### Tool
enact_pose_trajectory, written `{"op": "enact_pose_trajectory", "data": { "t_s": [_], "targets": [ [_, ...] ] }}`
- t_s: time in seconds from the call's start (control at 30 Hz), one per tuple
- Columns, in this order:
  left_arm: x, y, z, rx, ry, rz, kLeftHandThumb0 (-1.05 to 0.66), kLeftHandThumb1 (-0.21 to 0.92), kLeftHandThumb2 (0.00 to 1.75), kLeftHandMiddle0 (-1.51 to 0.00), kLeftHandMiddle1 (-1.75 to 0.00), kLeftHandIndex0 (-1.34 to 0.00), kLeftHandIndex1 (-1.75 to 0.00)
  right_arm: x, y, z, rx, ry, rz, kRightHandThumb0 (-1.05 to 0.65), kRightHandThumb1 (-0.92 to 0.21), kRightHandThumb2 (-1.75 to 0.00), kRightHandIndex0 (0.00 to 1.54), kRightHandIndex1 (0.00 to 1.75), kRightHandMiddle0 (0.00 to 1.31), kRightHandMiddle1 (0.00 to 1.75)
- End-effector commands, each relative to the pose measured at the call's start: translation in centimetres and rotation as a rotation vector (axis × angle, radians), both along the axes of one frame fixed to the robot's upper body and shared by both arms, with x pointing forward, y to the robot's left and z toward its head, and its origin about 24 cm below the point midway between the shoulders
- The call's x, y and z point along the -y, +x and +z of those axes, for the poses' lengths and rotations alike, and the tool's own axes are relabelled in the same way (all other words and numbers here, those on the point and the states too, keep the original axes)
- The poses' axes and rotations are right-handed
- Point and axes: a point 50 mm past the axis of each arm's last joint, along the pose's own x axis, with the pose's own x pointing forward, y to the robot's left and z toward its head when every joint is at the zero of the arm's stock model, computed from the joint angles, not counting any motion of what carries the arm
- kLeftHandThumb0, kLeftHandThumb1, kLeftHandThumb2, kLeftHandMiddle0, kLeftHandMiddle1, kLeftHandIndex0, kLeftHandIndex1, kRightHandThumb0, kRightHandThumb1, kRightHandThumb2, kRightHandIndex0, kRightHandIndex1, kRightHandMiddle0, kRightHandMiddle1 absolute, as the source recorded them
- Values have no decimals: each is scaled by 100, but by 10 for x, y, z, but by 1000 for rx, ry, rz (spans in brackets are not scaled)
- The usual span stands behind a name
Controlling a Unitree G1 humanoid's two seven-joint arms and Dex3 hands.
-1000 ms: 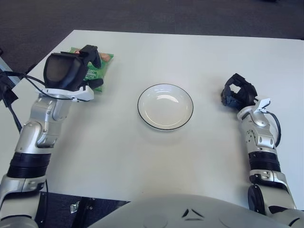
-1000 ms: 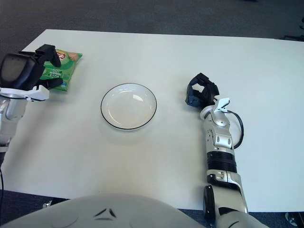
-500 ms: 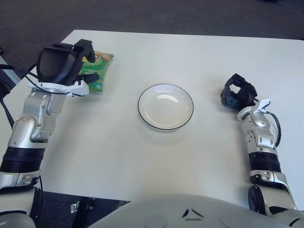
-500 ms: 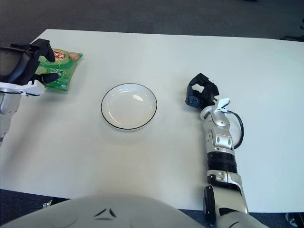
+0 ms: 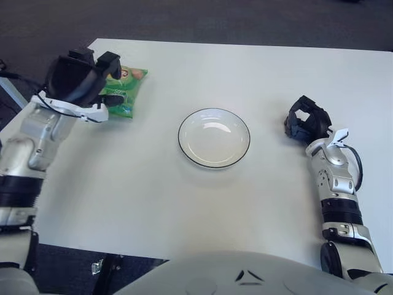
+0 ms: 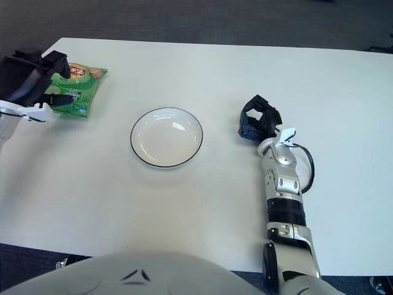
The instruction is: Put the snack into the plate.
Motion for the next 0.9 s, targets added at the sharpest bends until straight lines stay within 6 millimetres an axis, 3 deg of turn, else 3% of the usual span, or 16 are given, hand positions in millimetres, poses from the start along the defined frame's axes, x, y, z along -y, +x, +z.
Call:
{"op": "enact_pose_trajectory", "data": {
  "t_s": [0.0,0.27,0.37,0.47,0.87],
  "targets": [
    [-33,18,26,-15,268,58,-48,81,76,-11,-46,-2,-79,-4,-21,-50,-236,45,1,-48,-34,-129,130,175,60,175],
    [-40,34,14,-136,324,85,-52,73,77,-8,-25,0,-63,-5,-22,-50,-234,46,5,-48,-34,-129,130,175,60,175],
    [-45,40,5,-205,313,113,-62,83,68,-9,-18,0,-56,-5,-22,-50,-234,46,5,-48,-34,-129,130,175,60,175],
    [-50,44,-3,-264,284,145,-73,90,71,-7,-14,0,-48,-6,-23,-50,-234,48,5,-48,-34,-129,130,175,60,175],
    [-62,50,-17,-374,132,269,-90,92,100,-4,-9,0,-34,-5,-24,-50,-232,54,2,-48,-33,-130,130,175,60,175]
  ]
}}
